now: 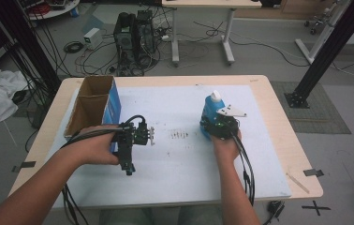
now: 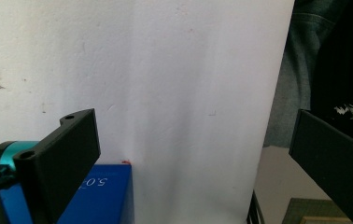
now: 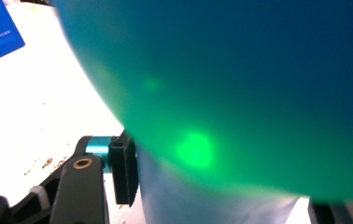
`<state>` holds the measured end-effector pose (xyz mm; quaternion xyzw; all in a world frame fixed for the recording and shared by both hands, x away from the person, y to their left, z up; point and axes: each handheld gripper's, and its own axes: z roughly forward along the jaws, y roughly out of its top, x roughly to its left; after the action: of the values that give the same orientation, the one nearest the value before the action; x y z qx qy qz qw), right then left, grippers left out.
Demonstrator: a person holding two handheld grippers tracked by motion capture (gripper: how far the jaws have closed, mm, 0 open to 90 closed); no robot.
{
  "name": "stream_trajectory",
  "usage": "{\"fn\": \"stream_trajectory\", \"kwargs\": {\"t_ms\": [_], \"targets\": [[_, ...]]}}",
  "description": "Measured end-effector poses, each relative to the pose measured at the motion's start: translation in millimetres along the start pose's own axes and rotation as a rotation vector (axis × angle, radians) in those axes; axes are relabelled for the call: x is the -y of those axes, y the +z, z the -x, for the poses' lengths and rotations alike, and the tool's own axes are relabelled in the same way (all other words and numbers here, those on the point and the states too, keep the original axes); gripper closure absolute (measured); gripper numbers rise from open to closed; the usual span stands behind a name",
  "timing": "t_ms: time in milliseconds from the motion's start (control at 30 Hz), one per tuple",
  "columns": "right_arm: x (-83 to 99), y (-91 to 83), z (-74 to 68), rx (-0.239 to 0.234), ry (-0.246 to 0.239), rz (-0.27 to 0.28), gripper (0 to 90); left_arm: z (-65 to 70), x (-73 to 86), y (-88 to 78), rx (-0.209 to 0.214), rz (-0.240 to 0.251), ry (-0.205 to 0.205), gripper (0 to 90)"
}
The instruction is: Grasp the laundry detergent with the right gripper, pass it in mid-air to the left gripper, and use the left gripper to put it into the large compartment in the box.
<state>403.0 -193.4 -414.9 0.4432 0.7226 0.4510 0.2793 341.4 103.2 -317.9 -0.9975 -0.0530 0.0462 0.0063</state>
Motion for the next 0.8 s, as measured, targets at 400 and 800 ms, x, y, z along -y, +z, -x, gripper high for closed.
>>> {"fn": "stream_trajectory", "kwargs": {"t_ms": [400,800], "targets": [[-0.2,-0.9,2.1,-0.014,0.011,0.006,45.3,0.5,-2.3,-2.5,-0.014,-0.002,0.003,1.7],[-14.5,-26.4,0.2,-0.114,-0.035,0.047,45.7,-2.8,-8.6,-13.1,-0.032,0.003,0.014,1.7]]}}
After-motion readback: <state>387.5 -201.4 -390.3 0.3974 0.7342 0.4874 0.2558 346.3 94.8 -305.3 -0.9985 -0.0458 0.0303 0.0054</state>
